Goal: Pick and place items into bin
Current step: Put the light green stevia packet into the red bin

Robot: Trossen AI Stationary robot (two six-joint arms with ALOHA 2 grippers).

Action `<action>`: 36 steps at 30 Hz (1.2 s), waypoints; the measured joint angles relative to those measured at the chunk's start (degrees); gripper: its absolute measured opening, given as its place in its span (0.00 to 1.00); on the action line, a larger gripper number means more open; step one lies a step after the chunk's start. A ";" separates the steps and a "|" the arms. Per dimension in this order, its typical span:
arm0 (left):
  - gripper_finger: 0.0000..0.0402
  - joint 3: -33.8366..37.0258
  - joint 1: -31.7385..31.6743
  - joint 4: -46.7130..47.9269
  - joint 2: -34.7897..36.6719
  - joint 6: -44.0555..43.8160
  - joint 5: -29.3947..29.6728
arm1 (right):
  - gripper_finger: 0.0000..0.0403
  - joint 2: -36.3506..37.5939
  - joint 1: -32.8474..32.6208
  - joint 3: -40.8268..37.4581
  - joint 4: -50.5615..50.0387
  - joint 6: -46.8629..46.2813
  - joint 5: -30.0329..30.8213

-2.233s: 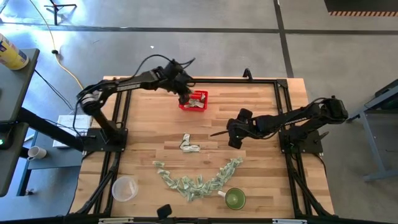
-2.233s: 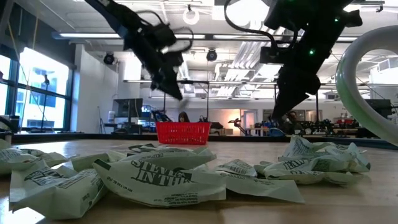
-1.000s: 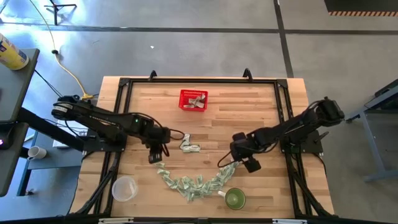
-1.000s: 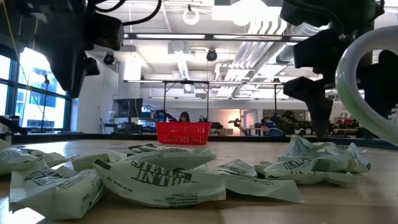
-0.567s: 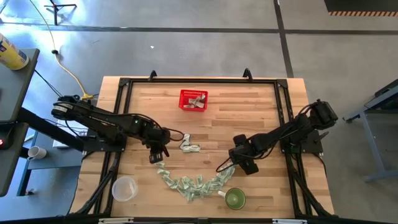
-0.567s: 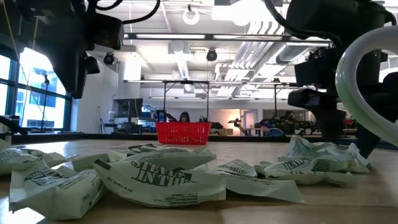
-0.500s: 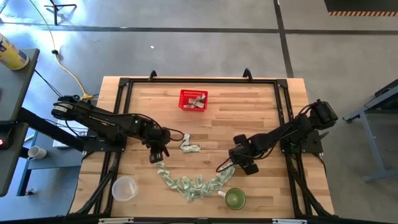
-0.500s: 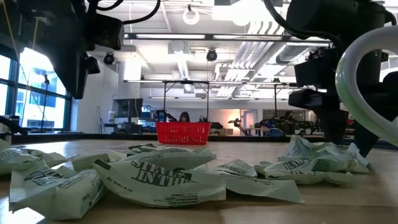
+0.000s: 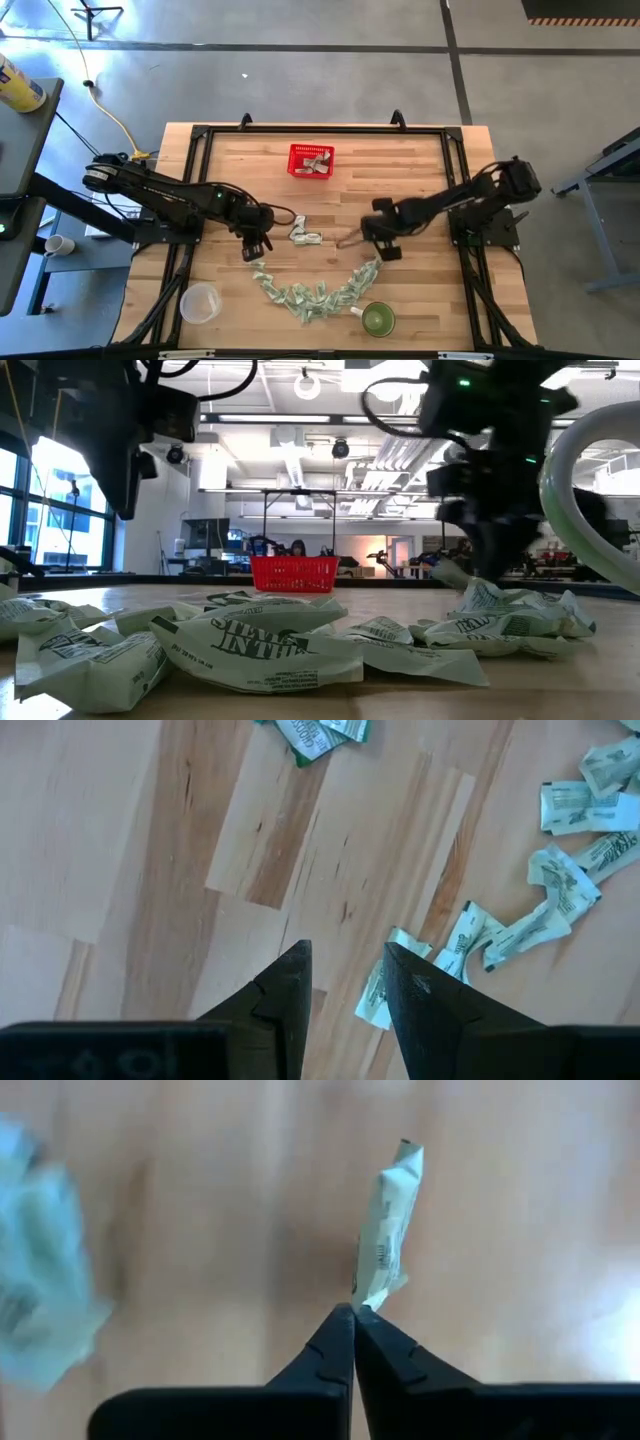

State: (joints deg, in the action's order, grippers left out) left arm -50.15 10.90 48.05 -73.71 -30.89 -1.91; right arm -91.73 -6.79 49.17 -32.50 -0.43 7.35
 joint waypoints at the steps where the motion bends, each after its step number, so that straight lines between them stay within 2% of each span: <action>1: 0.40 0.00 0.00 -0.02 0.00 -0.86 0.00 | 0.01 0.26 1.66 0.91 0.55 0.88 0.53; 5: 0.40 0.00 0.00 0.08 0.00 -2.98 0.00 | 0.00 0.31 9.53 6.56 1.94 5.16 1.48; 10: 0.40 0.00 0.00 -0.03 0.00 -5.29 0.04 | 0.00 -0.88 19.87 12.48 13.28 9.71 0.74; 14: 0.40 0.00 0.00 -1.50 0.00 -7.44 0.16 | 0.00 -7.26 26.89 20.81 12.32 9.29 -5.07; 18: 0.40 0.00 0.00 -2.33 0.00 -8.76 0.92 | 0.01 -16.26 28.60 31.30 8.11 9.88 -12.78; 23: 0.40 0.00 0.90 -1.77 0.00 -12.06 0.79 | 0.04 -24.79 28.49 41.79 2.81 11.17 -11.15; 28: 0.41 0.00 5.87 -0.57 0.00 -11.77 3.48 | 0.18 -25.60 29.27 46.22 -2.84 11.91 -12.48; 33: 0.41 0.00 10.81 -0.35 -0.06 -4.29 7.09 | 0.42 -24.72 29.19 47.19 -10.12 11.48 -14.72; 36: 0.41 0.02 12.44 0.02 -0.61 1.25 7.21 | 0.58 -23.36 28.04 47.10 -15.04 13.57 -17.84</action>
State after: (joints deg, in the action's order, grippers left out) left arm -50.13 23.34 48.07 -74.32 -29.64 5.30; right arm -115.09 21.26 96.27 -47.54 13.14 -10.49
